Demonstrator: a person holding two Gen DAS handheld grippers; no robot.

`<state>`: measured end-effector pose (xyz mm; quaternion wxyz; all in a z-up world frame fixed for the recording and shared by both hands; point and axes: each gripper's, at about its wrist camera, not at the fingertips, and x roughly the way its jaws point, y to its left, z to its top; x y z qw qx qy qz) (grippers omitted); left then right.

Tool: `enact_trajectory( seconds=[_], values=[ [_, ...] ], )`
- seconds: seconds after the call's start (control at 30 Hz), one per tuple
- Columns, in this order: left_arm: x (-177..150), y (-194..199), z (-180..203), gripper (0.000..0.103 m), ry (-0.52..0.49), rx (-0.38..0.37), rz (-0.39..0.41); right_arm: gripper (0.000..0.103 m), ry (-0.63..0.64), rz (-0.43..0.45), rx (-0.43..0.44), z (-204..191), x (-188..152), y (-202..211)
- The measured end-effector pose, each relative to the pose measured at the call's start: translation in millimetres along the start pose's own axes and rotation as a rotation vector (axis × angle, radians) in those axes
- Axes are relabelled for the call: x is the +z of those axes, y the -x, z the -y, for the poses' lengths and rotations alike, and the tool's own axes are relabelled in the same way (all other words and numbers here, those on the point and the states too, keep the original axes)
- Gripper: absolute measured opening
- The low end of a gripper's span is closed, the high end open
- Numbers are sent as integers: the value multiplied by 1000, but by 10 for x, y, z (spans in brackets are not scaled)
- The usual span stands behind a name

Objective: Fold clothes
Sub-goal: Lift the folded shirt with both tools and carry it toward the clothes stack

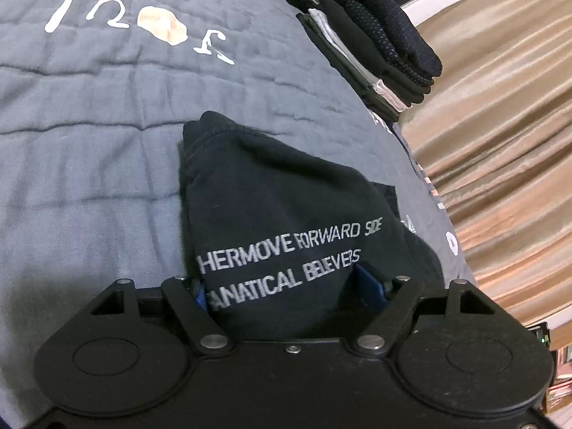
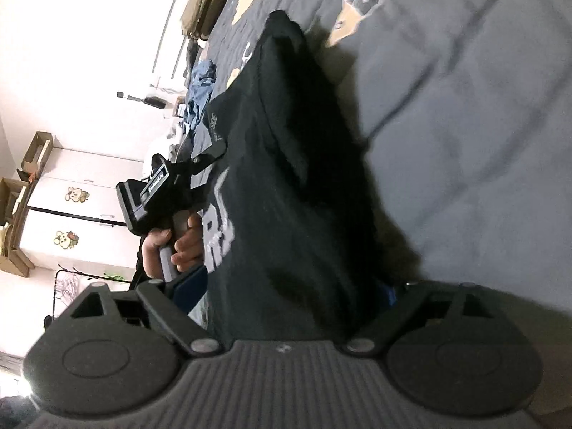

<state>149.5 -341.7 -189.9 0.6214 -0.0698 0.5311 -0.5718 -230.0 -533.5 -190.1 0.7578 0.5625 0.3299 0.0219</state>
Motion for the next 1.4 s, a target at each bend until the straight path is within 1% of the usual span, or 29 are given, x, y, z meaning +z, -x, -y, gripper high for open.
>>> enact_trajectory(
  seconds=[0.07,0.1,0.13,0.17,0.23,0.27,0.33,0.37,0.4,0.43,0.47,0.5,0.57,0.63,0.9,1.1,1.4],
  values=[
    [18,50,41,74,-2,-27,8,95,71,-32,-7,-141,-15,-69],
    [13,51,49,74,-15,-29,3,95,107,-47,-32,-155,-23,-100],
    [9,52,56,74,-27,-32,-1,94,117,-67,-60,-105,-21,-147],
    [2,35,53,74,-32,-31,-11,94,90,-56,-43,-47,-9,-148],
    [-24,-81,-8,76,-10,-15,-48,95,27,-25,2,69,19,-136],
    [-42,-114,-23,77,-8,-21,-41,95,5,-14,9,86,27,-140],
    [-48,-147,25,81,-14,-27,-29,95,8,-1,-10,40,12,-168],
    [-51,-158,65,79,-23,-25,-23,93,26,2,-25,-8,-5,-174],
    [-61,-160,120,74,-50,-14,-16,83,44,3,-40,-51,-26,-178],
    [-74,-157,174,54,-87,-5,-14,51,38,2,-54,-46,-42,-178],
    [-86,-146,208,37,-116,-6,-17,32,28,0,-67,-35,-56,-177],
    [-96,-131,242,34,-140,-5,-18,27,18,11,-71,-25,-72,-181],
    [-112,-85,314,29,-168,4,-3,26,-3,34,-75,-5,-102,-190],
    [-132,-23,382,27,-192,15,12,25,-3,56,-75,-49,-135,-176],
    [-134,208,831,27,-261,22,55,24,0,105,-48,-130,-224,6],
    [-200,370,1230,27,-292,15,104,24,31,153,-34,-261,-312,305],
    [-474,477,1958,27,-371,2,151,24,79,234,-75,-588,-576,829]
  ],
)
